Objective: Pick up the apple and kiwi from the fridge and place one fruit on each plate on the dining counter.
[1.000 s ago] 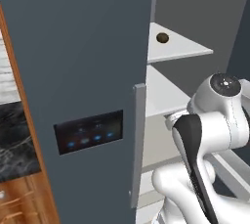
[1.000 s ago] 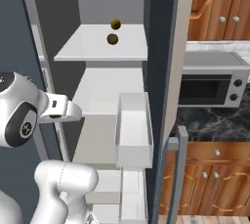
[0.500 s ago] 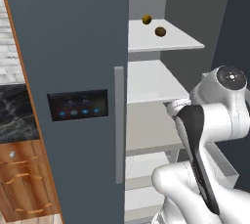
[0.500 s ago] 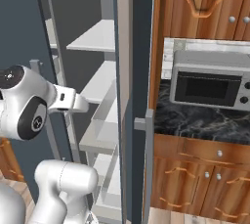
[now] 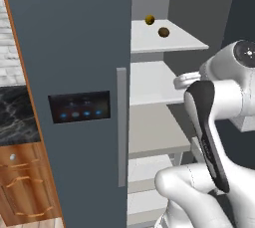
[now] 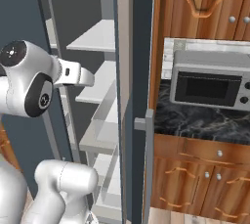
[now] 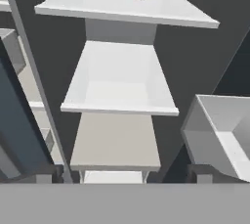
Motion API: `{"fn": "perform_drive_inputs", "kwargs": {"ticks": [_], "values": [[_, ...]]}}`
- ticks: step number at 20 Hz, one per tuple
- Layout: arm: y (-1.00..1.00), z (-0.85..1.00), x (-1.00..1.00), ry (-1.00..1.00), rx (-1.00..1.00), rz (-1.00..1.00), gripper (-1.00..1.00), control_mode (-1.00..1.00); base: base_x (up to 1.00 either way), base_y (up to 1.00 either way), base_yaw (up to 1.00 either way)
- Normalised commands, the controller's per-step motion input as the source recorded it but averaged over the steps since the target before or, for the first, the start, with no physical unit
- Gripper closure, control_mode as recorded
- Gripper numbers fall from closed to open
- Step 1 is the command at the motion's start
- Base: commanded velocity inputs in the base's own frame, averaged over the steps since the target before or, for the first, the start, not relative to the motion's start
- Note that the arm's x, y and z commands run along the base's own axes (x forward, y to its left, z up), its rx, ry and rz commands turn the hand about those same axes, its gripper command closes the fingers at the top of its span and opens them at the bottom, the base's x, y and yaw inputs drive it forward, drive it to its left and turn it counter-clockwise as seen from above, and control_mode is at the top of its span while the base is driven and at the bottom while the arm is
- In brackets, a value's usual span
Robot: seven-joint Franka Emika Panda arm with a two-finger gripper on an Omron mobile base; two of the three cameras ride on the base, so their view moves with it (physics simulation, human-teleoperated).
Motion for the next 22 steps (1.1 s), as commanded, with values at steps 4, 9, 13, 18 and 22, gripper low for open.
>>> {"fn": "perform_drive_inputs", "kwargs": {"ticks": [4, 9, 13, 18, 22], "values": [[0.00, 0.78, 0.44, -0.09, 0.00, 0.00, -1.00, -1.00, 0.00, 0.00, 0.00], [0.00, 0.44, 0.68, -0.05, 0.00, 0.00, -1.00, -1.00, 0.00, 0.00, 0.00], [0.00, 0.20, 0.76, 0.02, 0.00, 0.00, -1.00, -1.00, 0.00, 0.00, 0.00], [-0.11, 0.00, 0.80, 0.02, 0.00, 0.00, -1.00, -1.00, 0.00, 0.00, 0.00], [-0.30, 0.00, 0.68, 0.00, 0.00, 0.00, -1.00, -1.00, 0.00, 0.00, 0.00]]}}
